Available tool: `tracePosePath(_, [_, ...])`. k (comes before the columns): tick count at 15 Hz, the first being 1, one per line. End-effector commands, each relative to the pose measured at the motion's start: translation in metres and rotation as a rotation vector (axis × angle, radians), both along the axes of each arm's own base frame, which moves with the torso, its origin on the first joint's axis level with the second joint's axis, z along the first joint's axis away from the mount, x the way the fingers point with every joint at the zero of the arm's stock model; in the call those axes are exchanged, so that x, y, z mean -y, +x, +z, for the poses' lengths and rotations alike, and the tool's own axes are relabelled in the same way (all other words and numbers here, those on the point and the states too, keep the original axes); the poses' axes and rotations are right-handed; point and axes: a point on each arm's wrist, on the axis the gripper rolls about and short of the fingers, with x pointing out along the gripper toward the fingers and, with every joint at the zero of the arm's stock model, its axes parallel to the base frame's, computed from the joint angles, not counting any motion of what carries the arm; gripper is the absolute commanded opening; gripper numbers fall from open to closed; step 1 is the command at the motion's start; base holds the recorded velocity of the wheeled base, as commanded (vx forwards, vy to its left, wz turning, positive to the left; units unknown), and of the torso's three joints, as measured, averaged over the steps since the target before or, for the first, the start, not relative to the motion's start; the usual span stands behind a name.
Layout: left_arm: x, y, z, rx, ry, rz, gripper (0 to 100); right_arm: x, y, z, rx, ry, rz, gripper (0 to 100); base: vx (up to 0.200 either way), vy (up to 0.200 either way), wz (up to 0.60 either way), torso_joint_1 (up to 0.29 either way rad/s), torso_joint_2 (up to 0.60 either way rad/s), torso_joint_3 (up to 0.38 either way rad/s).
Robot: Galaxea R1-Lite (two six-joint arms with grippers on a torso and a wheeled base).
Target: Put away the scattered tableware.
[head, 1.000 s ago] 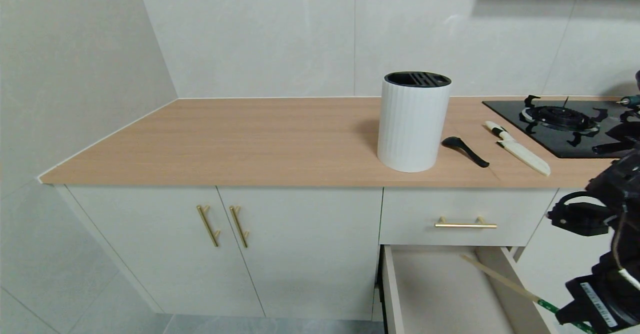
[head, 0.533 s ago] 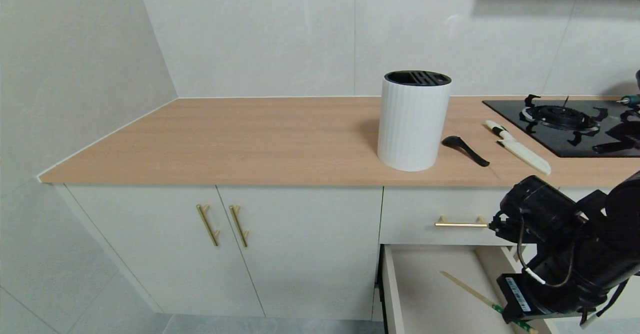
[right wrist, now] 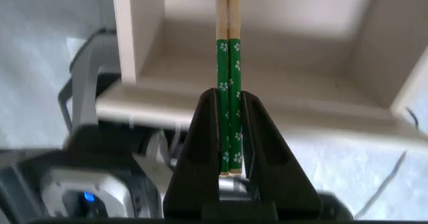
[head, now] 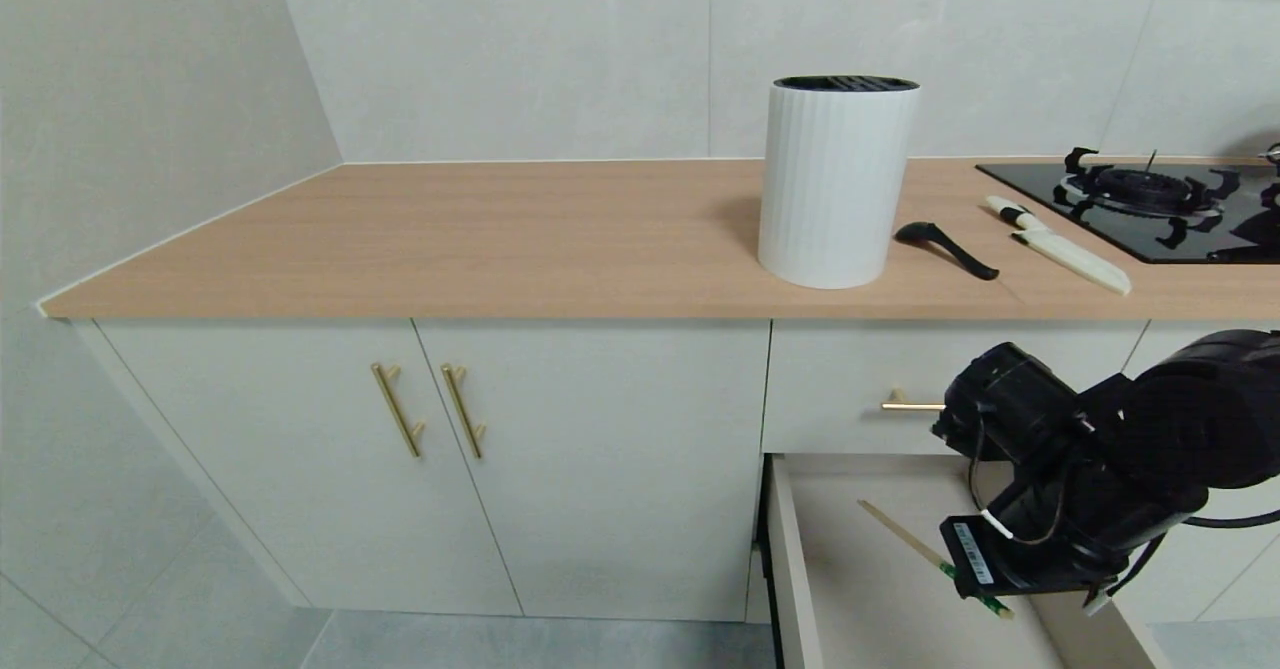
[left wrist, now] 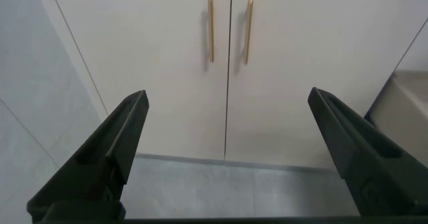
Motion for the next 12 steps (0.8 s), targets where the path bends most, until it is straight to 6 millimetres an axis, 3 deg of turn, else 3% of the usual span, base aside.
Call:
tracePosePath(1, [0.0,0.0,0.0,-0.001,0.0,0.001,100,-0.009,0.018,-0.005,0.014,-0.018,-0.002,0,0.0,0.0,0.0,-0.11,0.47,0.33])
tracePosePath(8, [0.0,0.0,0.0,-0.001,0.0,0.001,100,-0.016,0.039,-0.018,0.005,-0.041,-0.016,0,0.0,0.0,0.0,-0.077,0.44,0.361])
tracePosePath(12, [0.0,0.0,0.0,-0.001,0.0,0.001,100,-0.018,0.044,-0.018,0.033,-0.033,-0.018,0,0.0,0.0,0.0,-0.006,0.12,0.112])
